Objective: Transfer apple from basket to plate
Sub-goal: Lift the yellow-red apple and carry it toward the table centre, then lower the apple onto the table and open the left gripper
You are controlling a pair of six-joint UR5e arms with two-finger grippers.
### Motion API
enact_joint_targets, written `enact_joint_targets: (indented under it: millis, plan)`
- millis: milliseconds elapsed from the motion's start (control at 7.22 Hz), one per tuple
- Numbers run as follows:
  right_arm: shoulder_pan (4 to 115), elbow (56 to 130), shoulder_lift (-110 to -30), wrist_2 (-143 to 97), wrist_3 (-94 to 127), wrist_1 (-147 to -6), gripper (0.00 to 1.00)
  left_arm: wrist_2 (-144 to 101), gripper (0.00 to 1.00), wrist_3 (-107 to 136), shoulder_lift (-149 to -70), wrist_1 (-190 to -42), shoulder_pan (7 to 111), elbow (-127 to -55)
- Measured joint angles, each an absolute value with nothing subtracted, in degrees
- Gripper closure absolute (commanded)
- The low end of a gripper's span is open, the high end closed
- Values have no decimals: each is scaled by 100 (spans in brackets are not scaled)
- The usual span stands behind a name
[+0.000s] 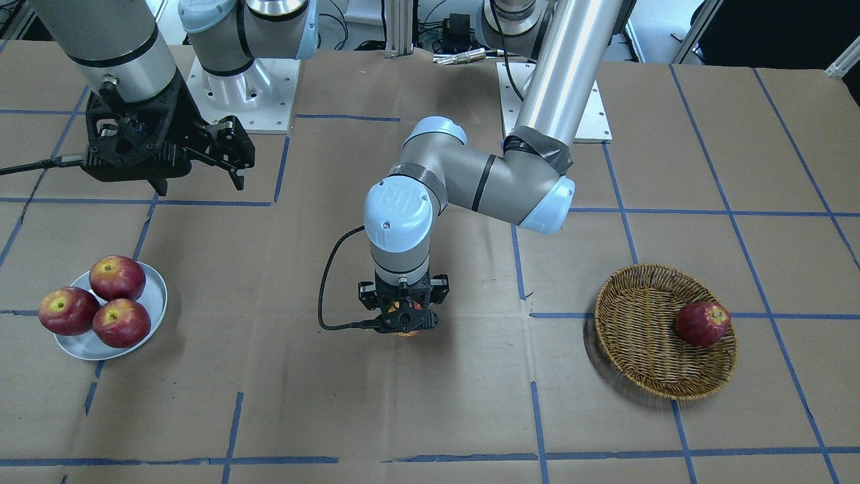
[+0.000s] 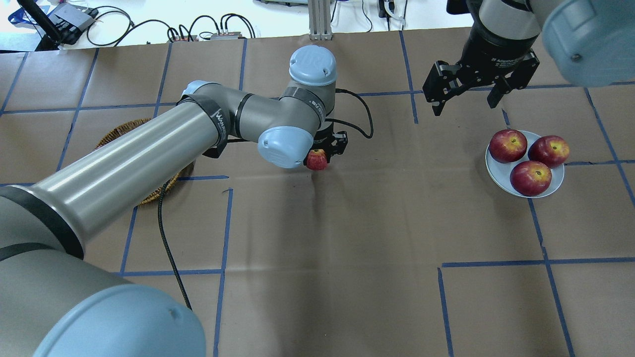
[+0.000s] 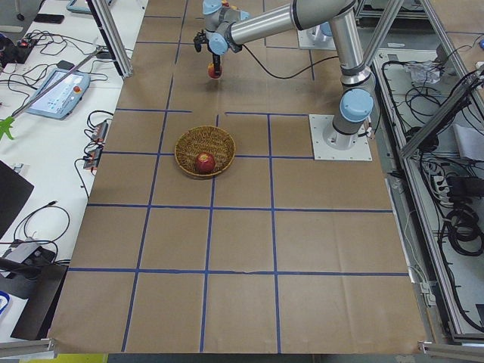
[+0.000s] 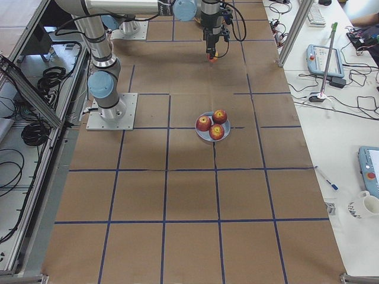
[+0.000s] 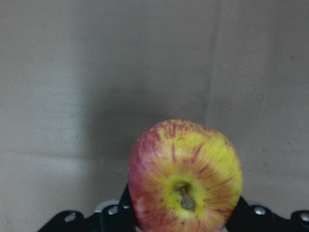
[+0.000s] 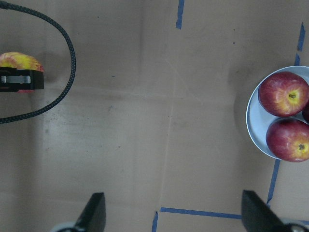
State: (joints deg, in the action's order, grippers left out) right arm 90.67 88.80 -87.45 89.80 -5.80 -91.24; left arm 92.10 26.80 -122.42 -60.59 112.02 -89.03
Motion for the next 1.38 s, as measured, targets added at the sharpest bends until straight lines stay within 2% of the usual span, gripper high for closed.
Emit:
enact_joint_targets:
  millis: [415, 554, 692, 831, 969, 1385]
  plan:
    - [9070, 9006, -8726, 8977, -580, -9142, 0, 9177, 54, 2816, -12306, -6051, 11301, -8940]
    - [9070, 9054, -8722, 8975, -578, -9159, 0, 9134, 46, 2831, -12327, -6044, 11307, -8971]
    - [9070, 9087, -8720, 8974, -576, -9171, 0, 9106, 32, 2838, -12345, -6040, 11309, -8979]
    - [9069, 9102, -8721, 8974, -578, -9179, 0, 9076, 7, 2873, -12352, -6039, 11311, -8979]
    - [9065, 9104, -8724, 8974, -579, -9183, 0, 9029, 1, 2934, -12356, -6038, 11312, -8977]
    - [9069, 9106, -8727, 8974, -580, -9192, 0, 8986, 1, 2978, -12242, -6074, 11305, -8936]
